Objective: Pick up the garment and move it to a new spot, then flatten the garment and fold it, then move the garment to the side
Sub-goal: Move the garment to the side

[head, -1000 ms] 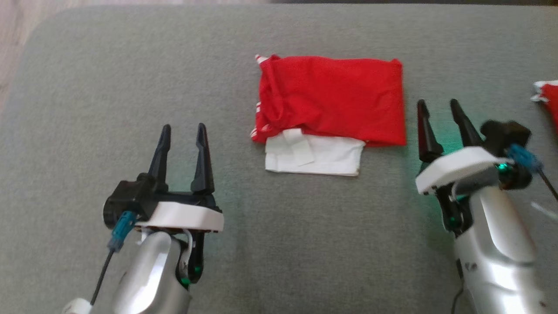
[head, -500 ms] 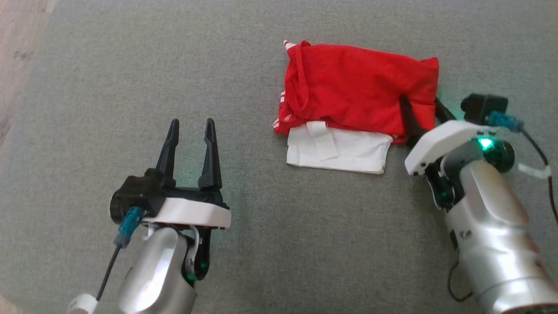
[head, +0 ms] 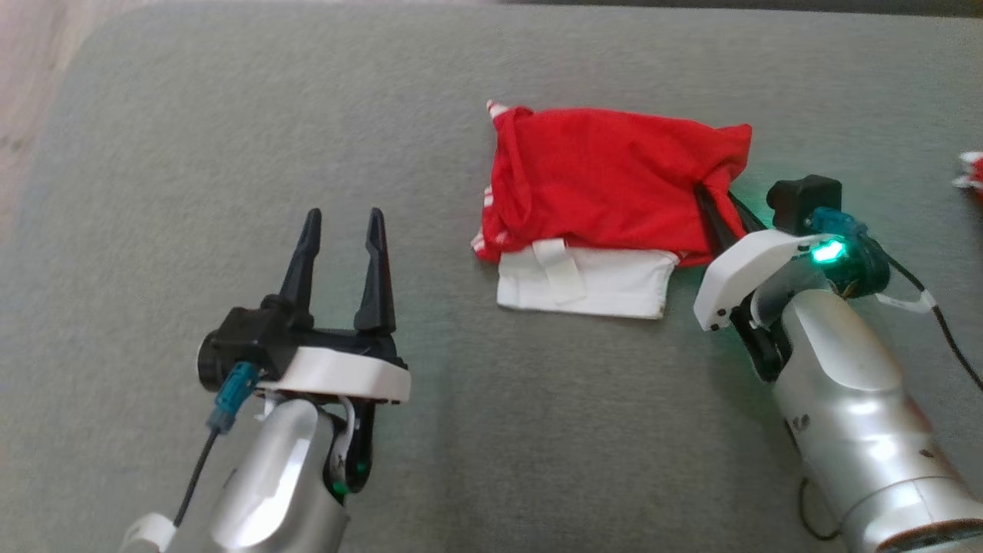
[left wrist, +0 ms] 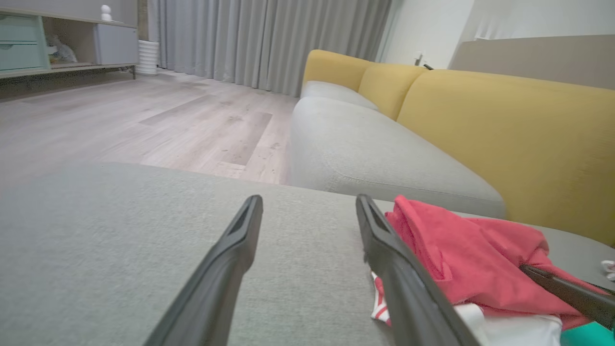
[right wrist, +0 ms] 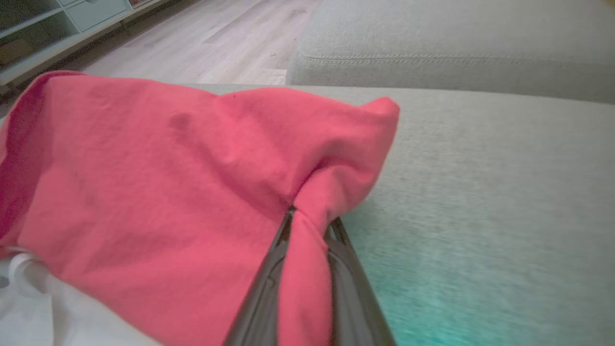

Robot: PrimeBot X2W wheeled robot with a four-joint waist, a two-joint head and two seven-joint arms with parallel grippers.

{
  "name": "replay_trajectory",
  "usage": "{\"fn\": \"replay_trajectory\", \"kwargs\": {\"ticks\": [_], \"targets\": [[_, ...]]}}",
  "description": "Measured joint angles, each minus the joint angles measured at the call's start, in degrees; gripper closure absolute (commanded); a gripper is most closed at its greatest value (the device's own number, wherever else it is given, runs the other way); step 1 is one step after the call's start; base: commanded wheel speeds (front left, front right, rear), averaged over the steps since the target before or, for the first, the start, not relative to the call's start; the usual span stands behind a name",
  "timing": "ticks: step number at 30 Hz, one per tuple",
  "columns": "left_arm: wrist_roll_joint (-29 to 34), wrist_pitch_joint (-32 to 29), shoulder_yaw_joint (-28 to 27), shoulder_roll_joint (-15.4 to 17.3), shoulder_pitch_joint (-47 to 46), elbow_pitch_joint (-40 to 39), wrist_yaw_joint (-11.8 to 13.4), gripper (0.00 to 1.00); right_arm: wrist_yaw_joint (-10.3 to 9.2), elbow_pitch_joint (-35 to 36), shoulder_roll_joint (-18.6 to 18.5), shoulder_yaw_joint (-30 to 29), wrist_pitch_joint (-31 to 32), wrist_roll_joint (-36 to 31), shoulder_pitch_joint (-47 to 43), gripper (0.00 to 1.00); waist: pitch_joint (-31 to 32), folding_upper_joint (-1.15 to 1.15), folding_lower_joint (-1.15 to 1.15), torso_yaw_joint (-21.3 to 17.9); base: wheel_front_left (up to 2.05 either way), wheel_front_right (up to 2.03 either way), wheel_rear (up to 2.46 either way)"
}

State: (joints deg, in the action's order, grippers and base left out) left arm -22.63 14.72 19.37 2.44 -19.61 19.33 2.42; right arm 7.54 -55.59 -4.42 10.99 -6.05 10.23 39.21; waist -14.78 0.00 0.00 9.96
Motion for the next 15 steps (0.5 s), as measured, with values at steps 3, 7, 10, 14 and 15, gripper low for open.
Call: {"fn": "replay_trajectory", "kwargs": {"ticks": [3,7,10,14,15], "targets": [[0.0,0.0,0.9,0.0,0.0,0.0,0.0,0.00,0.00,0.6,-1.5,2.4,-0.4,-1.7,-0.1,1.00,1.2,0.00,0.00,-1.9,0.00,0.00,0.00],[0.0,0.0,2.5,0.0,0.1,0.0,0.0,0.00,0.00,3.9,-5.3,9.0,1.4,-1.7,-0.6,1.00,2.9,0.00,0.00,-4.8,0.00,0.00,0.00],[-0.1,0.0,3.6,0.0,0.3,0.0,0.1,0.00,0.00,8.2,-9.7,14.0,3.8,-0.4,-2.0,1.00,4.1,0.00,0.01,-7.0,0.00,0.00,0.00],[-0.1,0.0,4.4,0.0,0.3,-0.2,0.7,0.00,0.00,14.0,-18.5,16.8,7.6,2.3,-3.1,1.00,4.6,0.00,0.01,-9.8,0.00,0.00,0.00],[-0.1,0.0,4.4,0.0,0.3,-0.4,0.7,0.00,0.00,15.3,-21.0,16.9,8.4,2.5,-3.1,1.00,4.5,0.00,0.01,-10.3,0.00,0.00,0.00]]}}
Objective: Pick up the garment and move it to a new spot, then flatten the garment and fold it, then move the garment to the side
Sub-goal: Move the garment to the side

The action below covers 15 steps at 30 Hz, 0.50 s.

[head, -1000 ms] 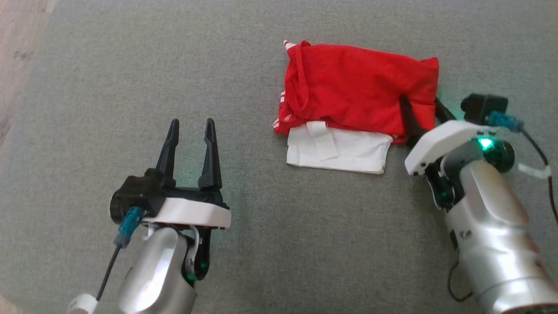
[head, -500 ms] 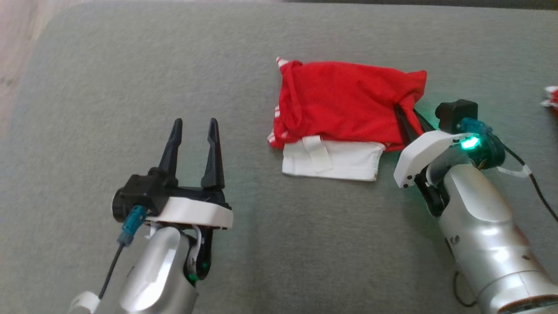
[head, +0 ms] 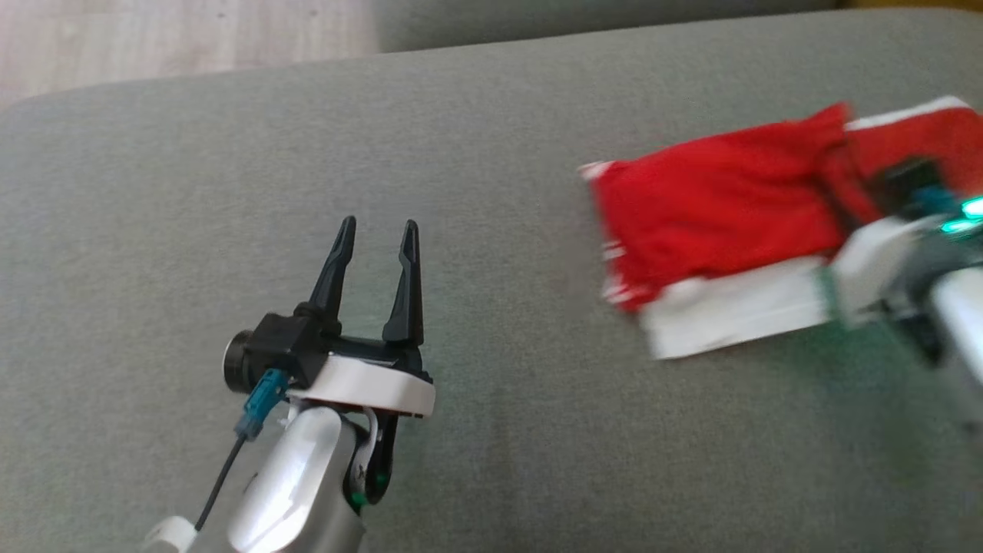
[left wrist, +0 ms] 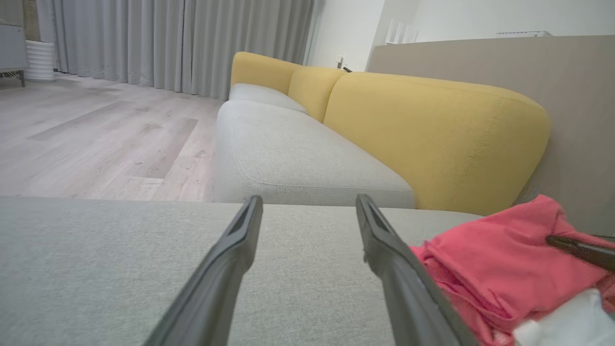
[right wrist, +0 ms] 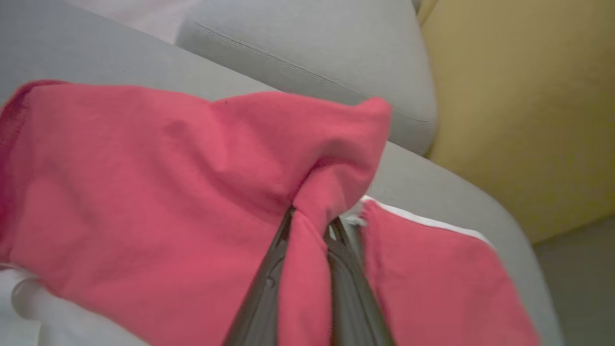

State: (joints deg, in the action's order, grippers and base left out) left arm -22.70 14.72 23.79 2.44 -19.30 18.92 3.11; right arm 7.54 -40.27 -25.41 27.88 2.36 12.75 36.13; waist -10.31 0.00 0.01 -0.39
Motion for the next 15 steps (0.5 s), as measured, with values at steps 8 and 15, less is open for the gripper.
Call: {"fn": "replay_trajectory", "kwargs": {"ticks": [8,15], "targets": [[0.9,0.0,-0.4,0.0,-1.6,-0.6,-0.1,0.00,0.00,7.0,-14.0,-0.5,3.6,0.6,0.8,1.00,-5.0,0.00,-0.01,-1.8,0.00,0.00,0.00],[1.6,0.0,-0.9,0.0,-5.3,-1.2,-0.7,0.00,0.00,4.0,-20.6,-6.5,3.8,0.2,2.8,1.00,-10.2,0.00,-0.02,-1.8,0.00,0.00,0.00]]}}
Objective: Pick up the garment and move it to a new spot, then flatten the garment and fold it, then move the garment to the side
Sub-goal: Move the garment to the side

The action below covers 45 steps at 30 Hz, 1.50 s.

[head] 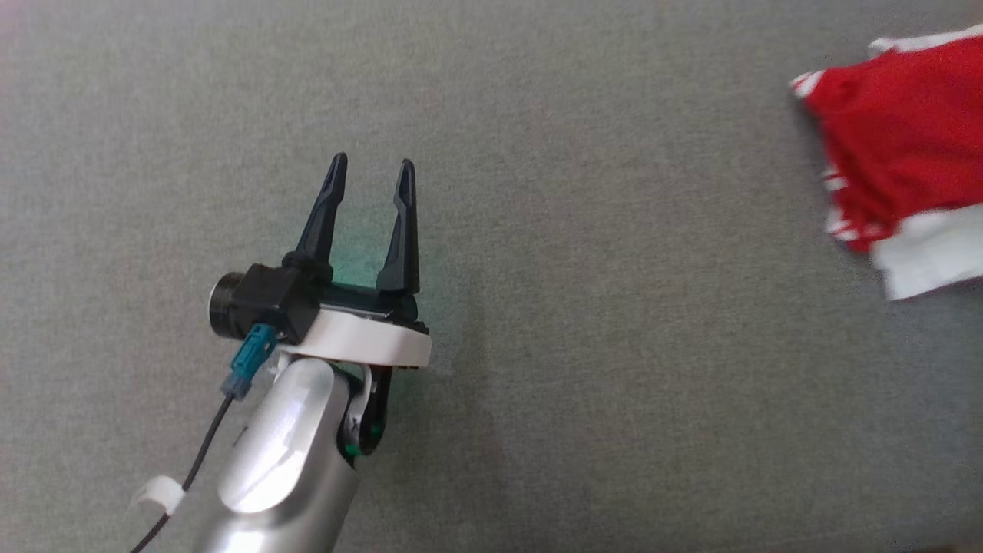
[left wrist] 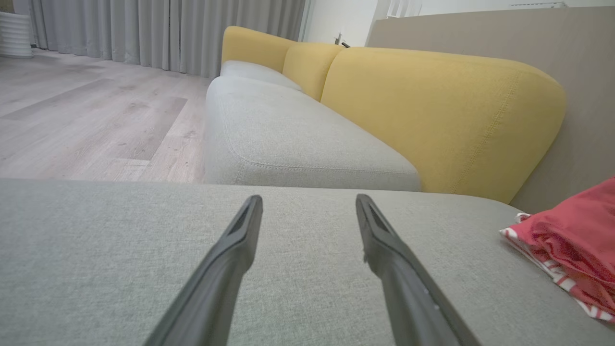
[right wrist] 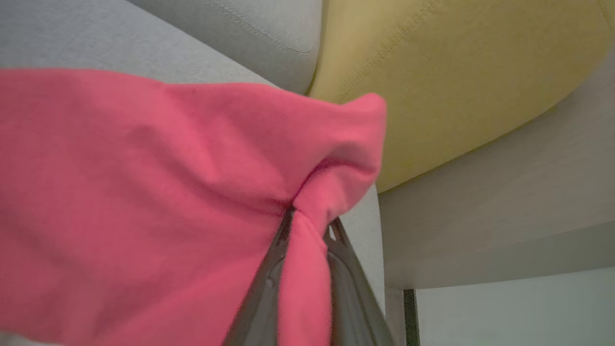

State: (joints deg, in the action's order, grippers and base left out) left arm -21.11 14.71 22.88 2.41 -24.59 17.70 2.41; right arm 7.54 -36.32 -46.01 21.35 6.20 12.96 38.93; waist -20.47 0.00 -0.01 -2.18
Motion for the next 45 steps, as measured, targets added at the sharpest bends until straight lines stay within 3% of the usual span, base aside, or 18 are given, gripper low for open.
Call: {"fn": "replay_trajectory", "kwargs": {"ticks": [11,17,18,19,31,37,45], "targets": [[0.5,0.0,-0.5,0.0,-1.6,-0.5,-0.5,0.00,0.00,-7.5,-0.3,-8.8,-1.5,-5.8,3.3,1.00,-5.4,0.00,-0.01,1.9,0.00,0.00,0.00],[0.5,0.0,-0.7,0.0,-1.6,-0.6,-0.5,0.00,0.00,-11.1,1.5,-14.4,0.3,-9.3,3.9,0.99,-5.4,0.00,0.00,2.5,0.00,0.00,0.00],[0.5,0.0,-0.7,0.0,-1.6,-0.6,-0.5,0.00,0.00,-11.3,2.1,-15.4,0.4,-9.5,3.9,0.11,-5.2,0.00,0.01,2.5,0.00,0.00,0.00],[0.5,0.0,-0.7,0.0,-1.6,-0.5,-0.5,0.00,0.00,-11.3,2.8,-16.5,0.4,-9.6,3.9,0.00,-4.9,0.00,0.01,2.4,0.00,0.00,0.00],[0.5,0.0,-2.8,0.0,0.6,-0.2,-0.8,0.00,0.00,0.6,11.7,-24.8,-0.7,-17.5,2.5,0.00,2.3,0.00,0.02,1.4,0.00,0.00,0.00],[0.5,0.0,-3.8,0.0,3.1,-0.2,-0.8,0.00,0.00,11.8,21.4,-27.2,-1.7,-17.0,-1.5,0.00,7.6,0.00,0.02,1.6,0.00,0.00,0.00],[1.8,0.0,-6.8,0.0,7.2,-0.6,-0.4,0.00,0.00,25.9,35.2,-27.5,-5.1,-10.5,-11.6,0.00,13.5,0.00,0.03,3.1,0.00,0.00,0.00]]}}
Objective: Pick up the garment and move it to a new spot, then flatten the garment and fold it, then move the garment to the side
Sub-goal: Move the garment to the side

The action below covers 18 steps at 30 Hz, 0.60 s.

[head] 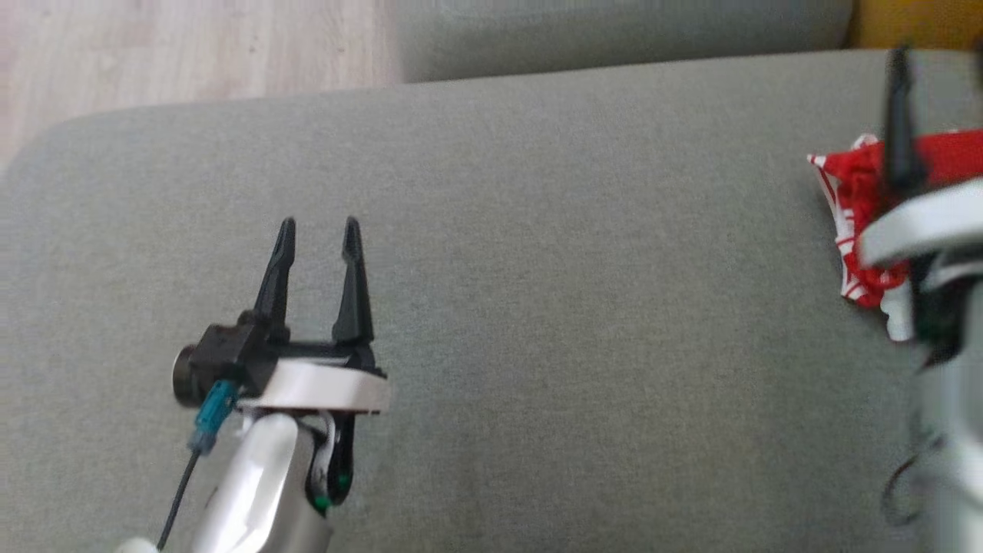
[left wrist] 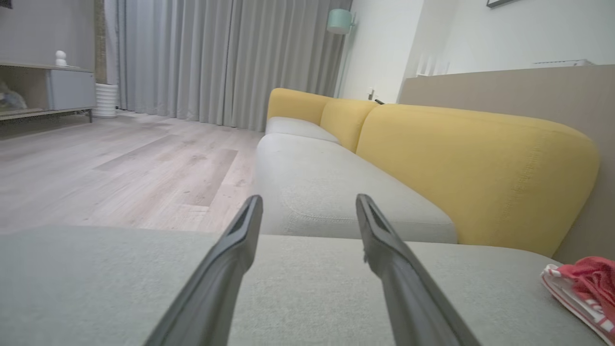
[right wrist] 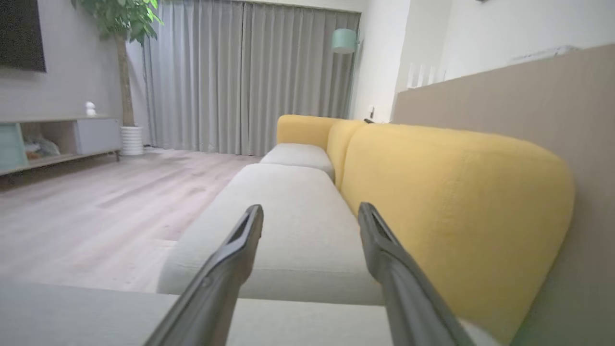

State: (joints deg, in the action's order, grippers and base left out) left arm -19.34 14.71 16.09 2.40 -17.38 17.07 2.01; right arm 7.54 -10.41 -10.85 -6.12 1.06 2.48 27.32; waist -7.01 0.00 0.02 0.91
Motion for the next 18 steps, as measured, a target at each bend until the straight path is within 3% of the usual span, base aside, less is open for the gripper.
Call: {"fn": "replay_trajectory", "kwargs": {"ticks": [5,12,18], "targets": [[0.2,0.0,-1.7,0.0,3.3,0.0,0.0,0.00,0.00,0.9,6.9,0.4,-4.9,3.7,-8.8,0.00,2.2,0.00,-0.01,1.2,0.00,0.00,0.00],[-0.5,0.0,-2.6,0.1,7.8,0.0,0.0,0.00,0.00,-6.1,7.9,2.3,-12.9,8.1,-18.1,0.00,5.0,0.00,-0.01,2.4,0.00,0.00,0.00],[-1.3,0.0,-3.3,0.2,11.8,-0.6,0.6,0.00,0.00,-9.7,8.2,3.7,-14.9,10.7,-23.3,0.00,6.7,0.00,-0.01,2.6,0.00,0.00,0.00]]}}
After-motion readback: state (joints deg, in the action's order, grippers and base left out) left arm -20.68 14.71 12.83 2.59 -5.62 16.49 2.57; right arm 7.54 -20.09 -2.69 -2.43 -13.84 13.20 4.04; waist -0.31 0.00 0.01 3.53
